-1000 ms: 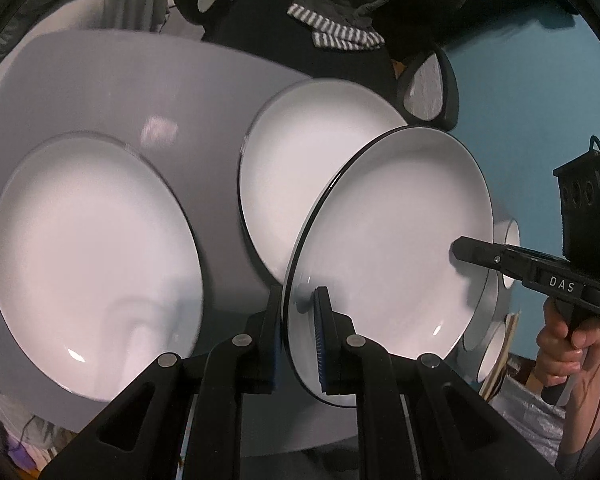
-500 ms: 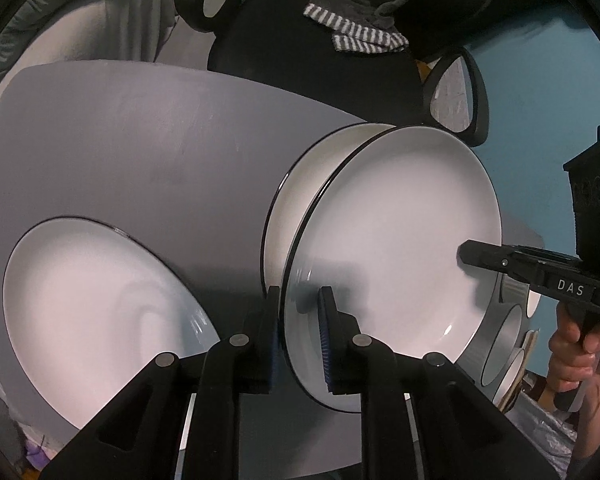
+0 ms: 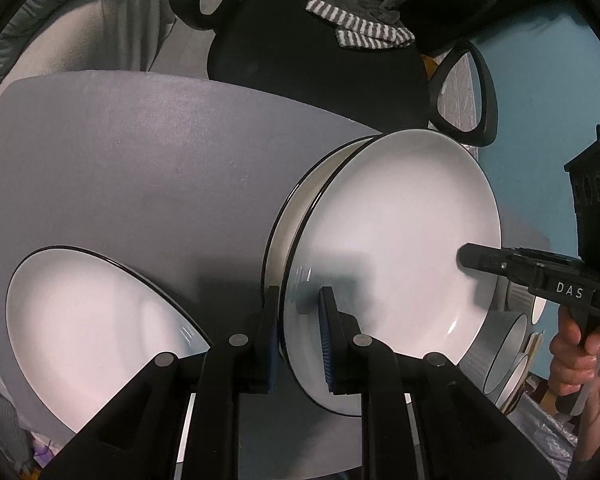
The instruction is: Organize plates and bowls
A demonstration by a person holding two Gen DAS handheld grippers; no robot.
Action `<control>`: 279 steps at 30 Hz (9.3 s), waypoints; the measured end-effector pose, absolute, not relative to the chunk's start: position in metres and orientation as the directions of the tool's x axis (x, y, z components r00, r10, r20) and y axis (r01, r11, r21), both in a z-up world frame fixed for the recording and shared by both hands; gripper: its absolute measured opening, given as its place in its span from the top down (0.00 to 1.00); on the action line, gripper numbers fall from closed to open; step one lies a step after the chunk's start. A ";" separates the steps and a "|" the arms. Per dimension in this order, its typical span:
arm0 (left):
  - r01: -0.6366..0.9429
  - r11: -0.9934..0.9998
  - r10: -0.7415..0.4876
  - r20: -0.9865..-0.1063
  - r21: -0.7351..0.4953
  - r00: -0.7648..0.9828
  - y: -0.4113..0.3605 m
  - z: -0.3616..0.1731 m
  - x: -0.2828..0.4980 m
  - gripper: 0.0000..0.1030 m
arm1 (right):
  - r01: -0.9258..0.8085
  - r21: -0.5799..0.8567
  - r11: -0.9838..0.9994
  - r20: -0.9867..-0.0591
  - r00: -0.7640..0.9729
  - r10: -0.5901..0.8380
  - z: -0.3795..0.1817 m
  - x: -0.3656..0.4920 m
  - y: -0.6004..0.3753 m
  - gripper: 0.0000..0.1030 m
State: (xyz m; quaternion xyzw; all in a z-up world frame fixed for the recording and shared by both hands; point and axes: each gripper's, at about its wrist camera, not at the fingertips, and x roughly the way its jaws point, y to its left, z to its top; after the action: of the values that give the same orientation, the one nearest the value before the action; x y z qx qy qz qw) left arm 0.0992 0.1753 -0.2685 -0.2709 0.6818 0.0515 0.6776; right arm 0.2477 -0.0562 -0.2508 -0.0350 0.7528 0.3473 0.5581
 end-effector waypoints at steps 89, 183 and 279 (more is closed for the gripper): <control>-0.574 0.818 0.032 -0.994 -0.032 0.100 0.213 -0.196 -0.038 0.53 | -0.827 0.147 0.542 -0.989 -0.129 0.072 -0.172 0.110 0.051 0.32; -0.734 0.607 -0.237 -0.951 -0.306 0.200 0.312 -0.300 -0.109 0.88 | -0.795 0.324 0.513 -0.932 -0.362 0.027 -0.273 0.103 0.134 0.83; -0.311 0.950 -0.046 -0.998 -0.029 -0.048 0.148 -0.262 0.116 0.75 | -0.530 0.239 0.814 -0.938 -0.344 0.051 -0.250 0.224 -0.015 0.66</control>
State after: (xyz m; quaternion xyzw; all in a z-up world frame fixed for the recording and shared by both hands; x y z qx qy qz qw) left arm 0.1162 0.1482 -0.2622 -0.1244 0.7172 0.0974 0.6787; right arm 0.2237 -0.0149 -0.2495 -0.1542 0.7763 0.2633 0.5516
